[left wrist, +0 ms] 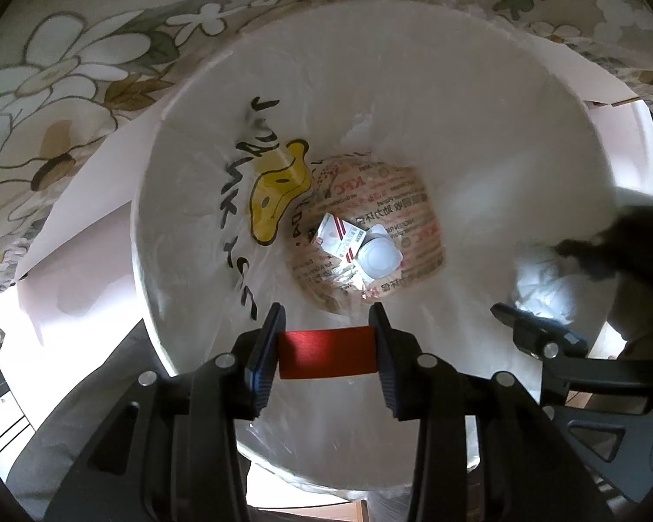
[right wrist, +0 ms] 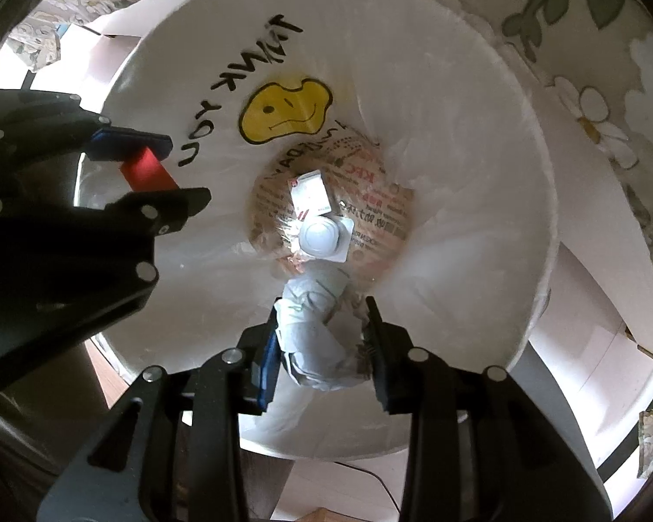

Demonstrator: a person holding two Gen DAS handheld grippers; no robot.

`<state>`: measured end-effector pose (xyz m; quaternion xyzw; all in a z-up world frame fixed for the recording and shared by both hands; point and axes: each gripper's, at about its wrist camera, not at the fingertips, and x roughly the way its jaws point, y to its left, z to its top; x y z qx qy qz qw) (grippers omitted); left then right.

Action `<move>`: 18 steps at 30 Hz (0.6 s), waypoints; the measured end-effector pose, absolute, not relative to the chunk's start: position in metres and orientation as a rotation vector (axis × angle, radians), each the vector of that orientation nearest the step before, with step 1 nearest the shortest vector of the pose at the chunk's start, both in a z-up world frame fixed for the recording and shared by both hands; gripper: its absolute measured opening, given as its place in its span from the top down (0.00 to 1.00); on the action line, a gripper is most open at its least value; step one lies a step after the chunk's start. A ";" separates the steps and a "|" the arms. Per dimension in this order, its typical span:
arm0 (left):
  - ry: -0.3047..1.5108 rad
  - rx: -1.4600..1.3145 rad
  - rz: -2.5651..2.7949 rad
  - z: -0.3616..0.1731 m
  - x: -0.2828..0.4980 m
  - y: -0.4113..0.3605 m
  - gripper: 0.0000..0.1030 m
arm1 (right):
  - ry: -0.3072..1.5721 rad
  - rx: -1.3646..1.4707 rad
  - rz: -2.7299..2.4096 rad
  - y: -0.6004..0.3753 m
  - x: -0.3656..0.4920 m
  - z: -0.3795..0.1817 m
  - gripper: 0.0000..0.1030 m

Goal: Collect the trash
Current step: 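Open both tools to drop the red block and crumpled paper into the bowl, then move both open tools back toward the items on the bed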

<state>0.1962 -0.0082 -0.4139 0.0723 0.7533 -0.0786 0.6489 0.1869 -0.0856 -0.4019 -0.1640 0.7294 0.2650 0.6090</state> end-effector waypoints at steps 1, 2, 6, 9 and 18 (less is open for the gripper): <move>1.708 0.166 -0.172 -0.414 0.196 -0.008 0.48 | 1.680 -0.391 0.605 -0.085 0.187 -0.402 0.59; 1.703 0.169 -0.168 -0.414 0.196 -0.008 0.45 | 1.676 -0.394 0.601 -0.085 0.188 -0.402 0.58; 1.701 0.159 -0.163 -0.413 0.197 -0.006 0.44 | 1.670 -0.377 0.597 -0.089 0.190 -0.401 0.56; 1.702 0.162 -0.162 -0.413 0.197 -0.006 0.44 | 1.674 -0.371 0.594 -0.090 0.191 -0.402 0.56; 1.692 0.170 -0.166 -0.406 0.194 -0.006 0.44 | 1.668 -0.364 0.598 -0.091 0.190 -0.397 0.56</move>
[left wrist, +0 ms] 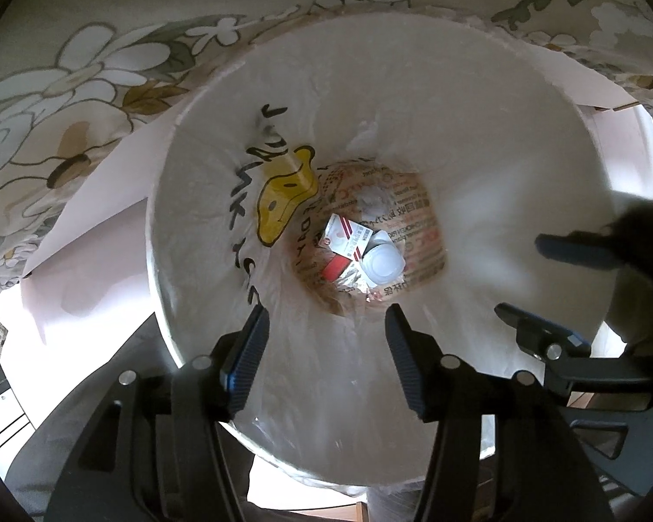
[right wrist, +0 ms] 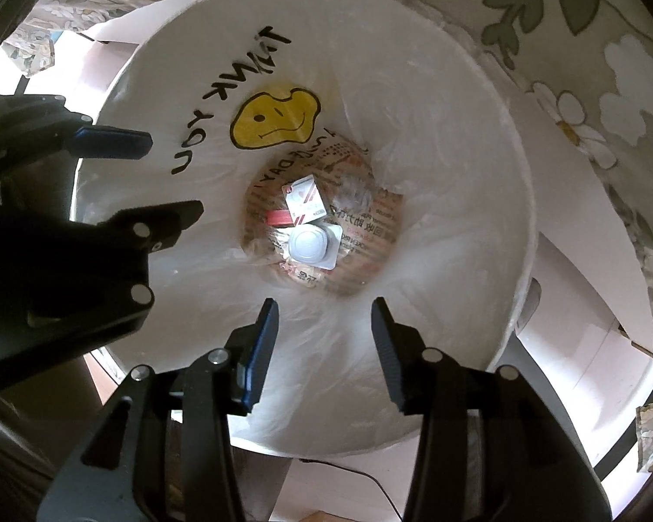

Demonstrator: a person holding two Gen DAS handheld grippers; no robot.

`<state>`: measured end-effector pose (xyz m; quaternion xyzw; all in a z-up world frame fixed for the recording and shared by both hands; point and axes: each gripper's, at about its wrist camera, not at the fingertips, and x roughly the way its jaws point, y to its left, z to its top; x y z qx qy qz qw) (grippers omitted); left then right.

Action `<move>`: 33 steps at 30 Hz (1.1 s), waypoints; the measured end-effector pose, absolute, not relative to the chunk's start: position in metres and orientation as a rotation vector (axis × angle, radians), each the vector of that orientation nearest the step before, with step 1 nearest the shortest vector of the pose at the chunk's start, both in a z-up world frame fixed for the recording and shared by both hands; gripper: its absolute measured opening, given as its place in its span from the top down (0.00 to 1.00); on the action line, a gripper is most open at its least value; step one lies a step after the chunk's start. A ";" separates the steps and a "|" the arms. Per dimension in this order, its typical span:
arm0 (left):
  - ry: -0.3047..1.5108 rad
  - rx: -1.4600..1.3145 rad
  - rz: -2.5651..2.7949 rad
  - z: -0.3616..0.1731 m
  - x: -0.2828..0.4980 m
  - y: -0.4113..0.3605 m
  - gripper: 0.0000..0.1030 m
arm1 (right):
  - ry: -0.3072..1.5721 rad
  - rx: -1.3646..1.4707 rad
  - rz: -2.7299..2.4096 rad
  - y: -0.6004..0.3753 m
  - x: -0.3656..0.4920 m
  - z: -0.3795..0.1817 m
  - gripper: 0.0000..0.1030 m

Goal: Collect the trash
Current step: 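Move both open tools back toward the items on the bed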

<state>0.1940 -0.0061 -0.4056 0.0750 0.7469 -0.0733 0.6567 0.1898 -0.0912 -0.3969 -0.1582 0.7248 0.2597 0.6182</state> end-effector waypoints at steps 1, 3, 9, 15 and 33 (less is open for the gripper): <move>1.691 0.170 -0.166 -0.404 0.193 -0.006 0.44 | 1.668 -0.363 0.596 -0.091 0.189 -0.396 0.56; 1.685 0.168 -0.167 -0.399 0.192 -0.006 0.44 | 1.665 -0.366 0.596 -0.092 0.187 -0.392 0.56; 1.641 0.192 -0.209 -0.369 0.182 -0.006 0.44 | 1.631 -0.321 0.630 -0.096 0.179 -0.362 0.56; 1.556 0.246 -0.243 -0.323 0.176 -0.002 0.44 | 1.573 -0.338 0.650 -0.103 0.169 -0.318 0.56; 1.300 0.289 -0.241 -0.152 0.199 0.019 0.26 | 1.308 -0.380 0.641 -0.135 0.186 -0.150 0.41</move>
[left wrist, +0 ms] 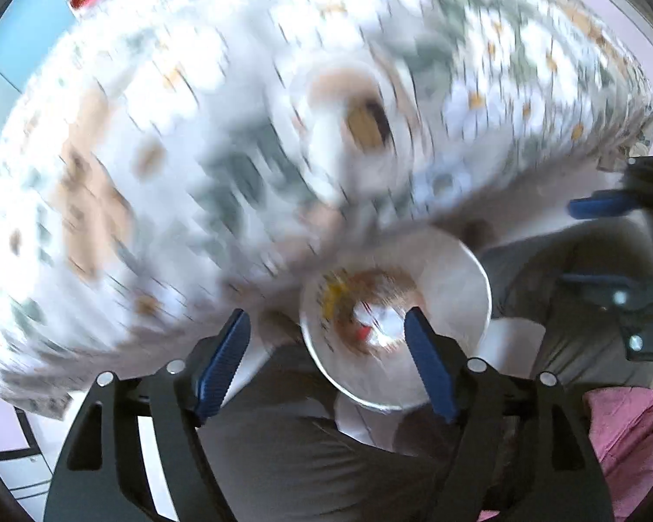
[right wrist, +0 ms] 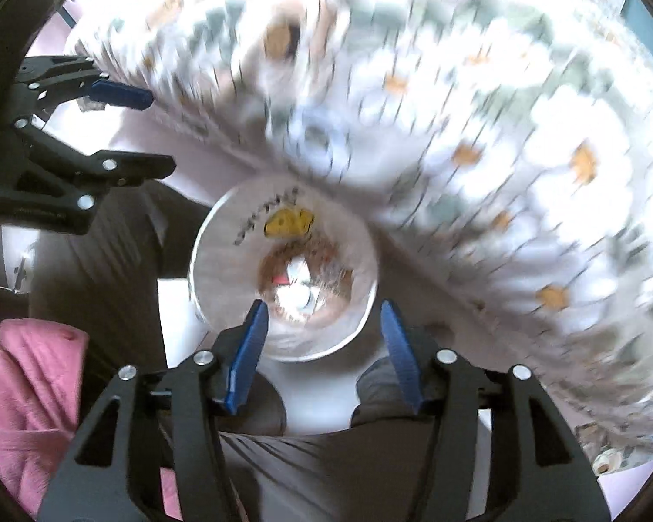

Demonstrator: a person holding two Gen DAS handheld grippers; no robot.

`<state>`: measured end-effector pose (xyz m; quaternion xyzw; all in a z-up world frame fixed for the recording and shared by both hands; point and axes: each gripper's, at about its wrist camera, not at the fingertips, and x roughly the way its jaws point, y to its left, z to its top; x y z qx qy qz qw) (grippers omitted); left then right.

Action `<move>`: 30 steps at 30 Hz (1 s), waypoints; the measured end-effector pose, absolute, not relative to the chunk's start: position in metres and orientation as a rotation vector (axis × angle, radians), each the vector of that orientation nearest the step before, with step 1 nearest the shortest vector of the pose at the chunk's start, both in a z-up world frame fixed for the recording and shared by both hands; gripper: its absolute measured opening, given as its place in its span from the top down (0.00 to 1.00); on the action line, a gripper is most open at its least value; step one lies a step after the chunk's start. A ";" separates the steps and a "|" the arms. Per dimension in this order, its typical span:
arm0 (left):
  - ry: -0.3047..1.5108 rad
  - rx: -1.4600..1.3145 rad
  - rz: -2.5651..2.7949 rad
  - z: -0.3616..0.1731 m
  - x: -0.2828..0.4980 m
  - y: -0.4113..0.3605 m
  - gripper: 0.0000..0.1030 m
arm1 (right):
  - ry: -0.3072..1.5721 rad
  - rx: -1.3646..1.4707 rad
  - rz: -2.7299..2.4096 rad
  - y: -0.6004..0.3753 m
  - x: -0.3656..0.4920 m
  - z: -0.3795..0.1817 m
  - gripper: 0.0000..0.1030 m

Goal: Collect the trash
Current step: 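Move both open tools back toward the items on the bed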

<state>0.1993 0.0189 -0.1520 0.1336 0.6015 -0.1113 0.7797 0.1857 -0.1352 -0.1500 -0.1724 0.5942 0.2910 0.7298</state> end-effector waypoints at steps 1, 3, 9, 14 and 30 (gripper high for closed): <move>1.288 0.293 -0.237 -0.143 0.202 0.019 0.25 | 1.289 -0.381 0.638 -0.135 0.189 -0.140 0.40; 1.255 0.297 -0.223 -0.123 0.212 0.024 0.23 | 1.259 -0.372 0.647 -0.137 0.195 -0.121 0.39; 1.171 0.306 -0.182 -0.070 0.253 0.043 0.14 | 1.180 -0.374 0.649 -0.137 0.219 -0.076 0.36; 1.114 0.335 -0.144 -0.043 0.294 0.058 0.14 | 1.131 -0.375 0.650 -0.141 0.257 -0.042 0.36; 1.068 0.511 -0.223 -0.021 0.436 0.058 0.14 | 1.085 -0.440 0.611 -0.099 0.403 -0.028 0.36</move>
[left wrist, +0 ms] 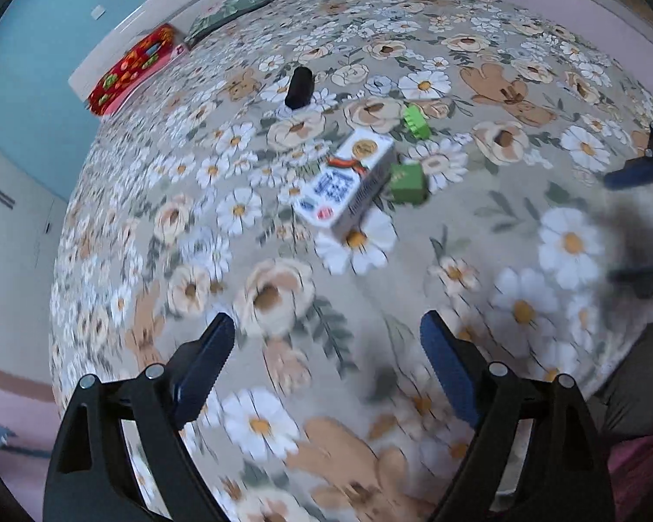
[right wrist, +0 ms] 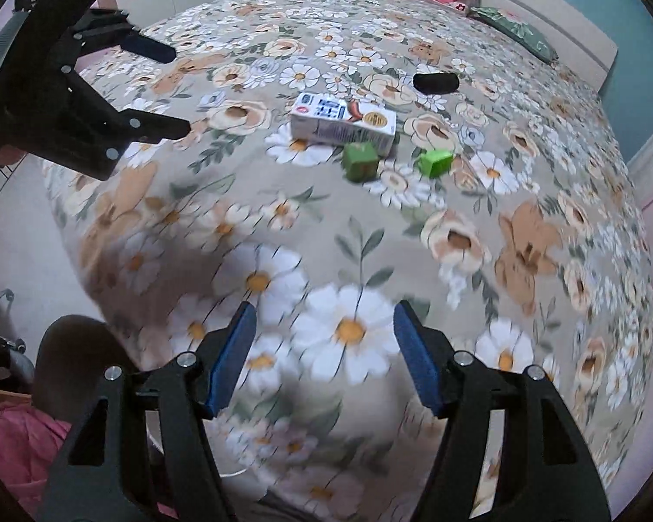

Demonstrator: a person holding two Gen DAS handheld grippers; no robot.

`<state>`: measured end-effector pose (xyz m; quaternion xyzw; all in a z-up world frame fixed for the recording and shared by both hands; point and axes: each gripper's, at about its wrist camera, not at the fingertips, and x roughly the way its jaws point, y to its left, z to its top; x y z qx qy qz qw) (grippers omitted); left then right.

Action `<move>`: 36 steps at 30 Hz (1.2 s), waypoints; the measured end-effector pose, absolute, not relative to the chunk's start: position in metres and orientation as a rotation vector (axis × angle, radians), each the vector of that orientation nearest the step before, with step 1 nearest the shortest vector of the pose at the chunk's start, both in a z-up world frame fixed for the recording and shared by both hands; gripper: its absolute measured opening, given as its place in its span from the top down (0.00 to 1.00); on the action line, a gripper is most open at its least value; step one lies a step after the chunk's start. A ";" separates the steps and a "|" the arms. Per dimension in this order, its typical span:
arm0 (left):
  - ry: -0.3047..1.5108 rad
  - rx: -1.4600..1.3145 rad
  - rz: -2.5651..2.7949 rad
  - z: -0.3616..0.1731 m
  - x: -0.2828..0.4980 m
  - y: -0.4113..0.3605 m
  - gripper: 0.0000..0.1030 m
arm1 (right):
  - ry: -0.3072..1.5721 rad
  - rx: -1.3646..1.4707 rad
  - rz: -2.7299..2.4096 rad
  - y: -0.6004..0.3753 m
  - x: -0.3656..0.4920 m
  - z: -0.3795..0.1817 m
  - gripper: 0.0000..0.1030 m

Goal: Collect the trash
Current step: 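Move both open tools back toward the items on the bed, then grasp the white milk carton with the left tool while the right tool grasps the green block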

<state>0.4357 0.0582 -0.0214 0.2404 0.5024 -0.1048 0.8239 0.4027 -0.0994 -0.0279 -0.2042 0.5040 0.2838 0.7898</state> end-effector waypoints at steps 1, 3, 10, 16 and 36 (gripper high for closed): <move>1.070 0.516 -0.231 -0.025 0.443 0.057 0.14 | 1.091 -0.435 0.615 -0.096 0.414 -0.032 0.36; 1.075 0.521 -0.239 -0.034 0.463 0.057 0.14 | 1.096 -0.432 0.620 -0.091 0.428 -0.038 0.36; 1.125 0.538 -0.271 -0.074 0.513 0.058 0.14 | 1.122 -0.422 0.645 -0.074 0.483 -0.067 0.36; 1.134 0.511 -0.314 -0.093 0.539 0.056 0.14 | 1.153 -0.406 0.673 -0.060 0.520 -0.095 0.36; 1.198 0.444 -0.384 -0.132 0.582 0.041 0.37 | 1.137 -0.365 0.723 -0.027 0.574 -0.129 0.62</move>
